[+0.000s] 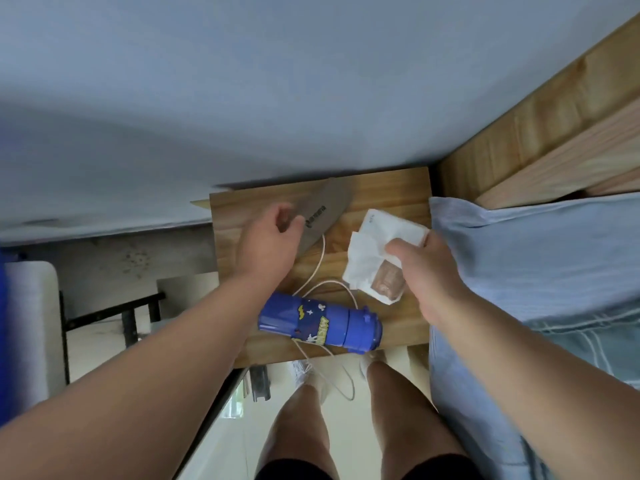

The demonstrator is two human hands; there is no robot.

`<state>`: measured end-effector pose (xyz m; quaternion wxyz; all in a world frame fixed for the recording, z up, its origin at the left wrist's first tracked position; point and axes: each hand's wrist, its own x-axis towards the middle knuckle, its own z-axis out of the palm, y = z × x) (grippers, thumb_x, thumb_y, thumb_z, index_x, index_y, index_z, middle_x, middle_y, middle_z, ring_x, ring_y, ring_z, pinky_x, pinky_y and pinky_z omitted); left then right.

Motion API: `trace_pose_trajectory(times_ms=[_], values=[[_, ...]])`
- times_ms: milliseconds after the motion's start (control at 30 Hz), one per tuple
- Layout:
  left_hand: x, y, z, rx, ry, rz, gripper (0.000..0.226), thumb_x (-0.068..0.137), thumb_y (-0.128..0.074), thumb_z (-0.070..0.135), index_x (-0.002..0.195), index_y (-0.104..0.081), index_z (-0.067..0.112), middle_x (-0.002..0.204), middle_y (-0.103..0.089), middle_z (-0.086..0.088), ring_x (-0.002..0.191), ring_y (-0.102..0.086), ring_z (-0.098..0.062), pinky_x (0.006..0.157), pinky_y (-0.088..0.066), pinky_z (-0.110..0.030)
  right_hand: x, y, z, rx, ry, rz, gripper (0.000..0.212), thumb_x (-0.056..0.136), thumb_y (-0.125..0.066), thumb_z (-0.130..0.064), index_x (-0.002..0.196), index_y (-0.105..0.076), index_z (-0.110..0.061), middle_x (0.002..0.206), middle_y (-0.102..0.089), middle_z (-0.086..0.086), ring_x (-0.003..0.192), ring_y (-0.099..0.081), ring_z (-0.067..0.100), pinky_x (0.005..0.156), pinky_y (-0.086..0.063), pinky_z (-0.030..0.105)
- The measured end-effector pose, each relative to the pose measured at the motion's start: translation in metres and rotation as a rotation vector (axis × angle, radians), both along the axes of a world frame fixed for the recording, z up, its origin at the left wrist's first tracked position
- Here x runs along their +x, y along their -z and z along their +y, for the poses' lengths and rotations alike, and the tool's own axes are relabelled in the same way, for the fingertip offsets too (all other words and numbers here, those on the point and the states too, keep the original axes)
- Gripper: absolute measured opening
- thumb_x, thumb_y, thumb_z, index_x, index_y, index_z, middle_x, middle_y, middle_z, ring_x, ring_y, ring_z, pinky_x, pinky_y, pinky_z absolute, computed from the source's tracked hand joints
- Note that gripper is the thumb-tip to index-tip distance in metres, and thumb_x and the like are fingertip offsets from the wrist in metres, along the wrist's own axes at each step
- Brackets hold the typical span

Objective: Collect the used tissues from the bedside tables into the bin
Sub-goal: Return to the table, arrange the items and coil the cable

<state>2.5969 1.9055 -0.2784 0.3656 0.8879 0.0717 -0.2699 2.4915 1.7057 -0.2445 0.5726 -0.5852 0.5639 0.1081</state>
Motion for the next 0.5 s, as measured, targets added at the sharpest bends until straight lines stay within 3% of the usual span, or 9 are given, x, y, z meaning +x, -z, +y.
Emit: trace_pose_trajectory(times_ms=[67, 133, 300, 400, 500], values=[[0.007, 0.005, -0.017, 0.126, 0.161, -0.052, 0.051, 0.087, -0.068, 0.055, 0.131, -0.062, 0.030, 0.125, -0.069, -0.002, 0.119, -0.062, -0.027, 0.100, -0.054, -0.043, 0.006, -0.003, -0.025, -0.162, -0.046, -0.018, 0.044, 0.082, -0.074, -0.013, 0.123, -0.058, -0.017, 0.102, -0.071, -0.002, 0.081, -0.069, 0.010, 0.047, -0.050, 0.019], [0.010, 0.009, -0.031, 0.238, 0.291, -0.076, 0.067, 0.084, -0.072, 0.059, 0.138, -0.056, 0.023, 0.133, -0.062, -0.010, 0.128, -0.055, -0.034, 0.103, -0.048, -0.046, 0.017, 0.001, -0.043, -0.245, -0.074, -0.058, 0.053, 0.081, -0.074, -0.010, 0.130, -0.052, -0.015, 0.106, -0.066, -0.001, 0.086, -0.067, 0.012, 0.055, -0.049, 0.023], [0.012, 0.018, -0.048, 0.397, 0.456, -0.030, 0.089, 0.081, -0.077, 0.057, 0.154, -0.038, 0.025, 0.148, -0.049, -0.012, 0.137, -0.047, -0.039, 0.105, -0.044, -0.050, 0.049, 0.027, -0.052, -0.278, -0.179, -0.097, 0.055, 0.086, -0.071, -0.018, 0.137, -0.050, -0.018, 0.117, -0.062, -0.001, 0.095, -0.063, 0.016, 0.058, -0.048, 0.024], [0.016, 0.021, -0.048, 0.390, 0.420, -0.019, 0.090, 0.078, -0.079, 0.056, 0.153, -0.040, 0.025, 0.146, -0.051, -0.009, 0.136, -0.048, -0.036, 0.101, -0.047, -0.047, 0.059, 0.042, -0.055, -0.289, -0.179, -0.084, 0.057, 0.088, -0.067, -0.017, 0.142, -0.049, -0.016, 0.127, -0.064, 0.003, 0.110, -0.064, 0.023, 0.081, -0.059, 0.040], [0.016, 0.019, -0.053, 0.317, 0.321, -0.031, 0.082, 0.076, -0.077, 0.057, 0.146, -0.048, 0.025, 0.140, -0.054, -0.006, 0.131, -0.053, -0.032, 0.092, -0.046, -0.041, 0.061, 0.051, -0.060, -0.349, -0.222, -0.068, 0.056, 0.093, -0.061, -0.013, 0.147, -0.046, -0.014, 0.138, -0.061, 0.007, 0.124, -0.060, 0.028, 0.105, -0.053, 0.044]])
